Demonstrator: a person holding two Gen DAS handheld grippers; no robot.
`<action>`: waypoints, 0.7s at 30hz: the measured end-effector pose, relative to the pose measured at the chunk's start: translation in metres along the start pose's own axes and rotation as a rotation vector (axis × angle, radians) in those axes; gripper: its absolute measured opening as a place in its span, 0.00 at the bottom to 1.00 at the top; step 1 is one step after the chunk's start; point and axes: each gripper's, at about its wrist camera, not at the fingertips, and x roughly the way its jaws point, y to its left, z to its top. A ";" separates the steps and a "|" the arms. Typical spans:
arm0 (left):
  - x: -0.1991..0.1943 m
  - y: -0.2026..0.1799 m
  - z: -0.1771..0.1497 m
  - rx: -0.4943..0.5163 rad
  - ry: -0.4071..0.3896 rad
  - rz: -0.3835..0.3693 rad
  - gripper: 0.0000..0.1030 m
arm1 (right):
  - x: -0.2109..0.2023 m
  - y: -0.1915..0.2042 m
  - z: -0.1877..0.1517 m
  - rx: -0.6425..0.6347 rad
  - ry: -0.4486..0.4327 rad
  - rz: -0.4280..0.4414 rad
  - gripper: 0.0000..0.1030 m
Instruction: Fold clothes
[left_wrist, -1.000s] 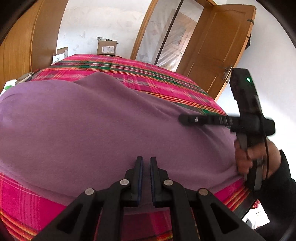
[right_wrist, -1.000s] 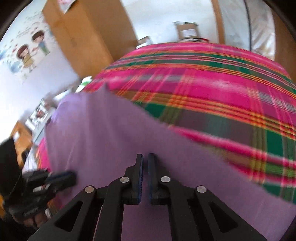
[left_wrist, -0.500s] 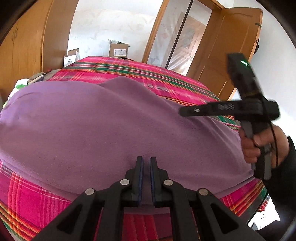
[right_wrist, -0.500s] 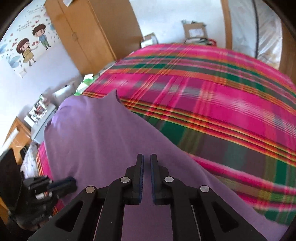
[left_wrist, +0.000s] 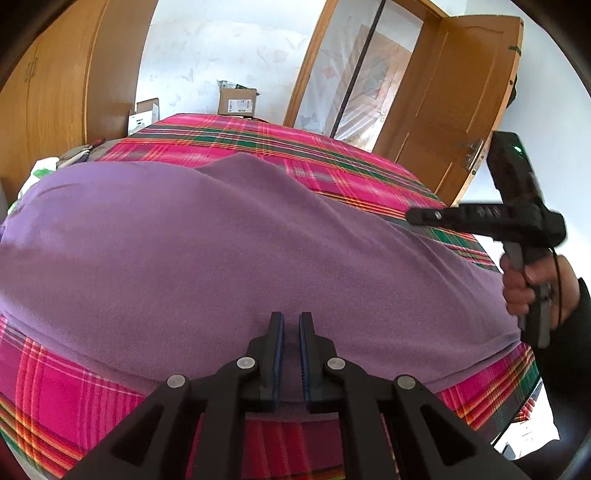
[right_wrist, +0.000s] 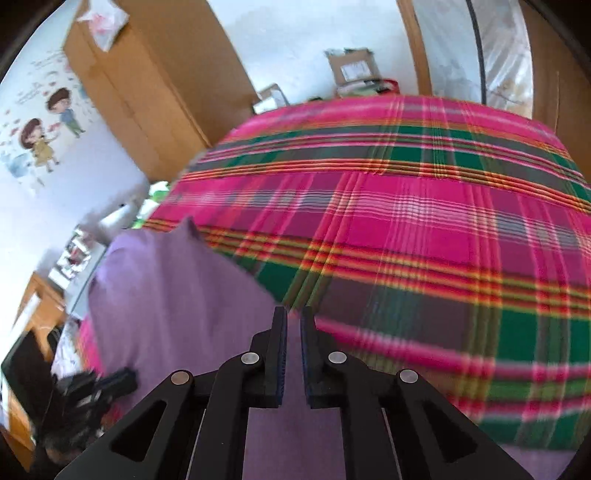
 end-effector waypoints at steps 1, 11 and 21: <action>0.001 -0.004 0.001 0.010 0.004 -0.009 0.07 | 0.000 0.001 -0.004 -0.014 0.009 0.000 0.08; 0.009 -0.063 -0.002 0.141 0.034 -0.159 0.07 | -0.021 -0.021 -0.034 0.037 -0.008 -0.097 0.09; 0.015 -0.082 -0.017 0.240 0.123 -0.232 0.07 | -0.061 0.009 -0.118 -0.050 -0.004 0.018 0.09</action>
